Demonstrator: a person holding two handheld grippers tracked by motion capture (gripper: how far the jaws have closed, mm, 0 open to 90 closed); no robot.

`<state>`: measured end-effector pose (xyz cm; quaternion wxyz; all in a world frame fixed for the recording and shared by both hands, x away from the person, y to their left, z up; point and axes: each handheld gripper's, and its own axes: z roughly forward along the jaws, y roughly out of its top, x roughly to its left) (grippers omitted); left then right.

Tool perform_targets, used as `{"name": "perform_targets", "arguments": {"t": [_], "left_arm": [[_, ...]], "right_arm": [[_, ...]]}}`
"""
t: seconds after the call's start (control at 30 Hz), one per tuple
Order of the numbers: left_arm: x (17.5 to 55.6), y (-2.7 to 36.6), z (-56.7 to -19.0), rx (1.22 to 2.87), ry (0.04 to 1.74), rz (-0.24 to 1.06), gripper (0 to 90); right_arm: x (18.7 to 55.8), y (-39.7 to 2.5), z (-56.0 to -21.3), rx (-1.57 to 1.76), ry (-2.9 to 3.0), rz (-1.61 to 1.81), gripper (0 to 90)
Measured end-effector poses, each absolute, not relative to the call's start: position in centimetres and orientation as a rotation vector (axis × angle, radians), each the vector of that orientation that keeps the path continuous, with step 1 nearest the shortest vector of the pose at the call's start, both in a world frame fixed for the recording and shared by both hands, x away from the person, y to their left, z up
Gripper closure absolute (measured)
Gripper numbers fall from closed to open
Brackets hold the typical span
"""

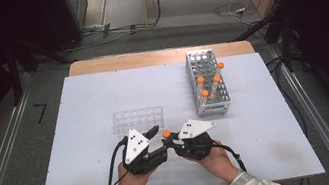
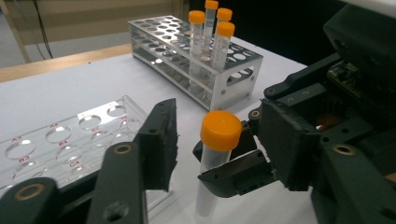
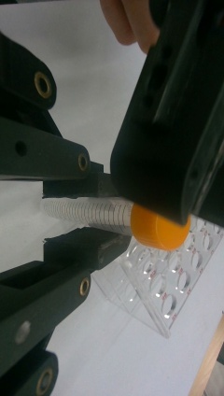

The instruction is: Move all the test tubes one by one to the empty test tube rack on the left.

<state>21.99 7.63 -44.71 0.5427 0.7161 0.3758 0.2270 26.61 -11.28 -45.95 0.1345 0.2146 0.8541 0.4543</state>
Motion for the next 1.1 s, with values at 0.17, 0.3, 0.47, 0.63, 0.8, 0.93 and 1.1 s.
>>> {"name": "perform_targets", "arguments": {"t": [0.17,0.3,0.47,0.63,0.8,0.93,1.1], "left_arm": [[22.1,7.6,-44.9,1.703,0.886,0.534,56.9],[22.1,7.5,-45.0,1.713,0.877,0.528,60.4],[22.1,7.2,-45.1,1.727,0.87,0.534,64.5],[22.0,7.2,-45.1,1.724,0.871,0.545,69.7],[22.0,7.3,-45.1,1.72,0.875,0.546,70.6],[22.0,7.4,-44.8,1.721,0.88,0.55,70.7],[22.1,8.3,-44.2,1.704,0.908,0.565,70.8]], "right_arm": [[26.6,-11.3,-45.9,0.621,2.479,1.327,71.0],[26.5,-11.2,-45.9,0.621,2.481,1.329,71.0],[26.4,-11.1,-45.9,0.616,2.484,1.334,70.9],[26.3,-11.1,-45.8,0.615,2.487,1.338,70.9],[26.3,-11.1,-45.8,0.615,2.489,1.345,66.5],[26.3,-11.1,-45.8,0.643,2.493,1.345,39.1],[26.4,-11.6,-45.5,0.683,2.466,1.355,26.1]]}}
